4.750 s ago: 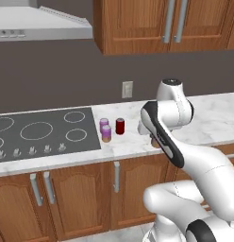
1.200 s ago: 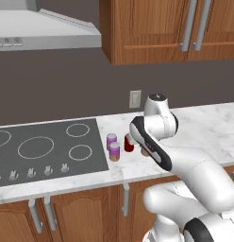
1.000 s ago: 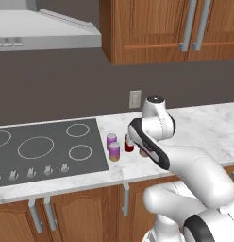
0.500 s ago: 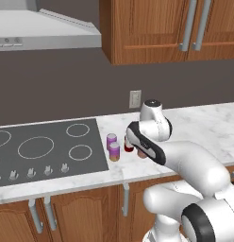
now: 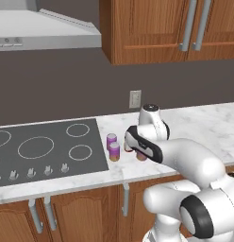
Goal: Four empty soda cans are scattered around the kitchen. Gather all the cans and cluster them next to the stove for recycling.
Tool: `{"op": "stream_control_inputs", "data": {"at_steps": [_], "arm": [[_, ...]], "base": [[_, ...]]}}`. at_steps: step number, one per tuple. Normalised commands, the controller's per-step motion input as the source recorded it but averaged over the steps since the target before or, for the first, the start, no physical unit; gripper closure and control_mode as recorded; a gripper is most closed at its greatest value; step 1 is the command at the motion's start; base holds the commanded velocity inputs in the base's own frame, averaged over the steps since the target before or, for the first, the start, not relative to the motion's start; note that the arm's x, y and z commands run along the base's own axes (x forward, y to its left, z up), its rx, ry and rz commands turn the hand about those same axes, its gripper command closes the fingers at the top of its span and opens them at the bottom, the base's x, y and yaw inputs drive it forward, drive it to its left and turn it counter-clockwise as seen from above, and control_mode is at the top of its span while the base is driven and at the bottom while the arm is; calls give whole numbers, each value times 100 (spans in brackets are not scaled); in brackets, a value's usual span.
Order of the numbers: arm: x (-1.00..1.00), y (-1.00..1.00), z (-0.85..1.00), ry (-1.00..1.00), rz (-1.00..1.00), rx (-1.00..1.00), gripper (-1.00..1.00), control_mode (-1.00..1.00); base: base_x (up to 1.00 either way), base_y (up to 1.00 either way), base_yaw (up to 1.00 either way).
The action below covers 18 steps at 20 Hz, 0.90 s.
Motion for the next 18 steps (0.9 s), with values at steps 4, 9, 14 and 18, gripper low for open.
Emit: {"op": "stream_control_inputs", "data": {"at_steps": [4, 9, 14, 18], "arm": [[2, 0, -21, 0, 0, 0, 100, -100], [4, 0, -20, -1, 0, 0, 100, -100], [6, 0, -16, -1, 0, 0, 100, -100], [10, 3, -13, -2, 0, 0, 100, -100]], "base": [[0, 0, 0], [0, 0, 0], [0, 0, 0], [0, 0, 0]]}}
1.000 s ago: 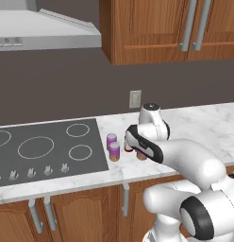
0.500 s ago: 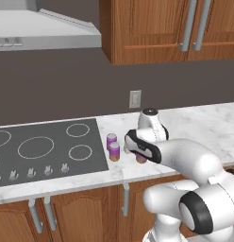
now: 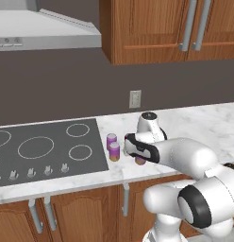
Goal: Four empty soda cans are scattered around the kitchen. Gather all the cans and cluster them next to the stove for recycling.
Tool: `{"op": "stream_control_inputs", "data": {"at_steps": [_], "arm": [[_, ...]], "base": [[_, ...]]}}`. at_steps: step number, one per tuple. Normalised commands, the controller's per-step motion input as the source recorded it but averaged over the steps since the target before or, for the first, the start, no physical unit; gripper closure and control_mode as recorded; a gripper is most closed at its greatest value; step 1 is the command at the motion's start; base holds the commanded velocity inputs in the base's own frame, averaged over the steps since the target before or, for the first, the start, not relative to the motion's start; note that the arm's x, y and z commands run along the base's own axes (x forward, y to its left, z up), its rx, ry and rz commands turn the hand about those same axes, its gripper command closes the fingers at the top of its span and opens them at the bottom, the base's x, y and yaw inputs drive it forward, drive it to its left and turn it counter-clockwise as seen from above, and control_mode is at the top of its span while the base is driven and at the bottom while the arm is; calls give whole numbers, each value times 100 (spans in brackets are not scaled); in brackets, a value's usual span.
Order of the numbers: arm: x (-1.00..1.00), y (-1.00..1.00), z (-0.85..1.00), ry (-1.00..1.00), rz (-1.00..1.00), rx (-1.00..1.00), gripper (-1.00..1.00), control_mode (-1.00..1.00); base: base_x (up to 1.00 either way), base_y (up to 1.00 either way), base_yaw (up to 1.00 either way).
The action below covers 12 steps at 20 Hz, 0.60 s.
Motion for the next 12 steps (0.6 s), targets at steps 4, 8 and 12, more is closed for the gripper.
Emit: {"op": "stream_control_inputs", "data": {"at_steps": [4, 8, 12], "arm": [[9, 6, -10, 0, 0, 0, 100, -100], [10, 8, -2, -1, 0, 0, 100, -100], [10, 7, 0, 0, 0, 0, 100, -100]], "base": [[0, 0, 0], [0, 0, 0], [0, 0, 0]]}}
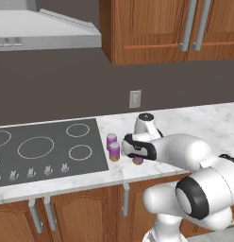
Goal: Four empty soda cans are scattered around the kitchen. Gather all the cans and cluster them next to the stove for recycling.
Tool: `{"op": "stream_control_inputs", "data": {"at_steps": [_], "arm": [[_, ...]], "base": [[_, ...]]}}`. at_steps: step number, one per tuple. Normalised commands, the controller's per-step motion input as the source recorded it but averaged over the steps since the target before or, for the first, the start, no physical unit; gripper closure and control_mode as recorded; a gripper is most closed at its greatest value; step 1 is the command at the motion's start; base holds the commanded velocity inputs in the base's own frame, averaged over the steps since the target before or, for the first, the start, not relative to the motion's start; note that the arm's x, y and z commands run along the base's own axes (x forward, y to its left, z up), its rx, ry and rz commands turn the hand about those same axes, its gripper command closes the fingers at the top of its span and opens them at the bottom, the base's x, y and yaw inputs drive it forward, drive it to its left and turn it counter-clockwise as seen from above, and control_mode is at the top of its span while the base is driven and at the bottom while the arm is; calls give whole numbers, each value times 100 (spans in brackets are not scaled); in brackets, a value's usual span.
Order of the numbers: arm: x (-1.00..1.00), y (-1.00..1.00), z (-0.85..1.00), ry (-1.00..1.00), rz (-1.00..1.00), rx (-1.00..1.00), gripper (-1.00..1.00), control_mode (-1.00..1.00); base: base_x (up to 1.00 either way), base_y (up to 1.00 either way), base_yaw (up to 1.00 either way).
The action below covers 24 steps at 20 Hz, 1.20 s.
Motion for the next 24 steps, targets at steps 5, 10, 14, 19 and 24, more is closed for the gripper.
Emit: {"op": "stream_control_inputs", "data": {"at_steps": [5, 10, 14, 19, 24], "arm": [[11, 5, -2, 0, 0, 0, 100, -100], [13, 2, -10, 0, 0, 0, 100, -100], [13, 2, -15, -1, 0, 0, 100, -100], [9, 3, -16, -1, 0, 0, 100, -100], [0, 1, -19, -1, 0, 0, -100, -100]], "base": [[0, 0, 0], [0, 0, 0], [0, 0, 0], [0, 0, 0], [0, 0, 0]]}}
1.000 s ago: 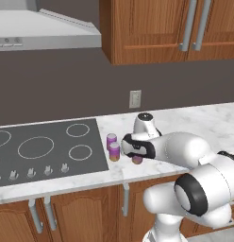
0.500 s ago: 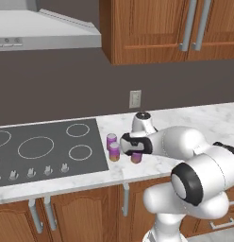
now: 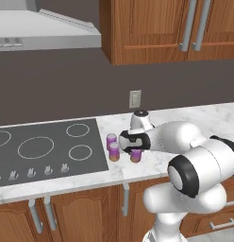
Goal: Four empty soda cans are scattered around the kitchen. Gather all the cans and cluster them next to the stove for recycling.
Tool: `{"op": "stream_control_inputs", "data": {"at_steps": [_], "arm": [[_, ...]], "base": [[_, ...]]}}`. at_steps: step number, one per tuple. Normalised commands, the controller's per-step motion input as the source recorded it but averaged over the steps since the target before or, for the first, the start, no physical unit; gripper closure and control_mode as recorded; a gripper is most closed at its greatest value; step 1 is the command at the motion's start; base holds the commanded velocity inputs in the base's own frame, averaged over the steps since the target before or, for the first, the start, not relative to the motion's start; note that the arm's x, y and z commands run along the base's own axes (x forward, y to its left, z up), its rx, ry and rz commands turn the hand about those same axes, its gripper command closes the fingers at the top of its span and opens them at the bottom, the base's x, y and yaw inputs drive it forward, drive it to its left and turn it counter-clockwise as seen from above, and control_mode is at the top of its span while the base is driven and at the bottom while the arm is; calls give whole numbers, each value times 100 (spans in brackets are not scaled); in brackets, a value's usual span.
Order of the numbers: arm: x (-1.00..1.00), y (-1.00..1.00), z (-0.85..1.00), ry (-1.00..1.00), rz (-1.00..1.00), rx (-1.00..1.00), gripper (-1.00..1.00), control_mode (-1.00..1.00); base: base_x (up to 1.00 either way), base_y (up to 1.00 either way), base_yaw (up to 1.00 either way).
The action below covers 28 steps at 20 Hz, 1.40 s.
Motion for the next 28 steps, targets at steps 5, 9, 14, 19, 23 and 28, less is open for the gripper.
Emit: {"op": "stream_control_inputs", "data": {"at_steps": [5, 9, 14, 19, 23, 28], "arm": [[-1, 0, -7, -6, 0, 0, -100, -100], [-6, 0, 5, -10, 1, 0, -100, -100], [-15, 0, 27, -5, 2, 2, -100, -100], [-20, -3, 43, -2, 2, 3, -100, -100], [-37, -8, 38, -3, 3, 2, -100, -100], [-51, -14, 41, -9, 3, 0, -100, -100]], "base": [[0, 0, 0], [0, 0, 0], [0, 0, 0], [0, 0, 0], [0, 0, 0], [0, 0, 0]]}}
